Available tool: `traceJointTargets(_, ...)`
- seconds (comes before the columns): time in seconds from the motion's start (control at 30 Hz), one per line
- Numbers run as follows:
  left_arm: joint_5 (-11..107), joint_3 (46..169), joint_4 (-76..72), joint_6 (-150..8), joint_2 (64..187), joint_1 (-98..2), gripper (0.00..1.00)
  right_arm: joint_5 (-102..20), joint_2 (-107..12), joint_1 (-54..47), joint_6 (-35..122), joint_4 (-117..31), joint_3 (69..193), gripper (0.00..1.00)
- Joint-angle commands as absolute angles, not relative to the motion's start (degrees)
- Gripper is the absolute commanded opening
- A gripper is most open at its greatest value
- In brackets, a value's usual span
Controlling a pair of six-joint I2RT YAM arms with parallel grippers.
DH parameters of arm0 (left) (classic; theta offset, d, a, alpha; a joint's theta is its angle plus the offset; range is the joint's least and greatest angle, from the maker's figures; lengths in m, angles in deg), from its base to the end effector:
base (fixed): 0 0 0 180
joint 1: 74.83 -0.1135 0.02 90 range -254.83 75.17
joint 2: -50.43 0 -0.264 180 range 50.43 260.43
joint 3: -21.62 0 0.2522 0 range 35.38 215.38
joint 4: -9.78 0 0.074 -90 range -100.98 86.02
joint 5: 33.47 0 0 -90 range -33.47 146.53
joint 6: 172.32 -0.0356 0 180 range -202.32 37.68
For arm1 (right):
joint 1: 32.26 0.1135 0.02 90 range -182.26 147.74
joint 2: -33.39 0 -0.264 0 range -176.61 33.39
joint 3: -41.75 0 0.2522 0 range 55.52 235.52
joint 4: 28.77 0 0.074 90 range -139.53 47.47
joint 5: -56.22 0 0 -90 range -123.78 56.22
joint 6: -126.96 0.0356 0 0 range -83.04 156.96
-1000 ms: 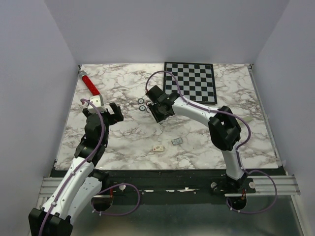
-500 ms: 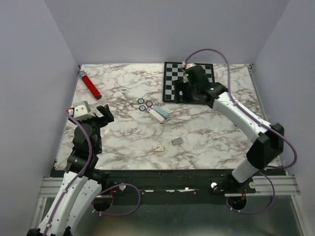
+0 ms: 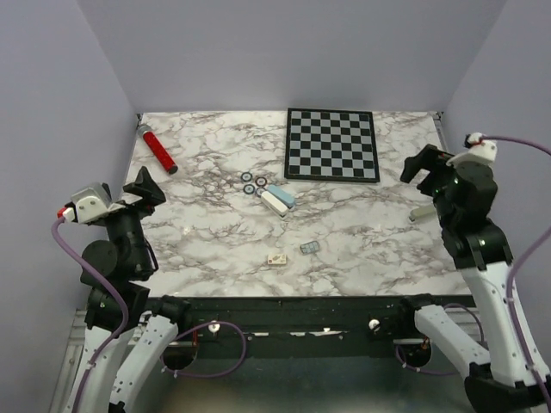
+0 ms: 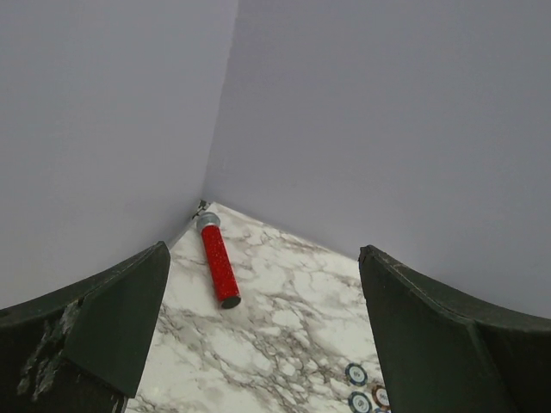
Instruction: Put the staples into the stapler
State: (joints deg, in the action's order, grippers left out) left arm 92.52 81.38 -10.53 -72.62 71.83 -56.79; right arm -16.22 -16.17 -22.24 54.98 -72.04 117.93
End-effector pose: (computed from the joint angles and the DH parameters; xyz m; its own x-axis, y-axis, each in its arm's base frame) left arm 0.0728 -0.0017 0.3982 0.3377 -0.2534 -0.9065 -0.2270 0.9127 -0.3397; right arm 0.1768 0.0203 0.3965 -0.2316 0.2586 -0.9378 0.2002 0.9561 0.2142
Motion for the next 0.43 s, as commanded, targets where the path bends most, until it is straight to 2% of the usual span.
traceJointTargets(0.0, 95.3, 84.9, -9.1, -77.0, 73.5, -57.1, 0.99, -8.1, -5.7, -22.3, 51.6, -64.9, 112.6, 1.00)
traceJointTargets(0.2, 95.3, 85.4, -5.7, -78.6, 74.8, -57.2, 0.99, -6.4, 3.5, -22.2, 46.8, -58.9, 107.8, 1.00)
traceJointTargets(0.4, 94.9, 84.7, -2.7, -78.1, 76.0, -57.2, 0.99, -5.6, 4.6, -22.2, 45.1, -58.0, 107.5, 1.00)
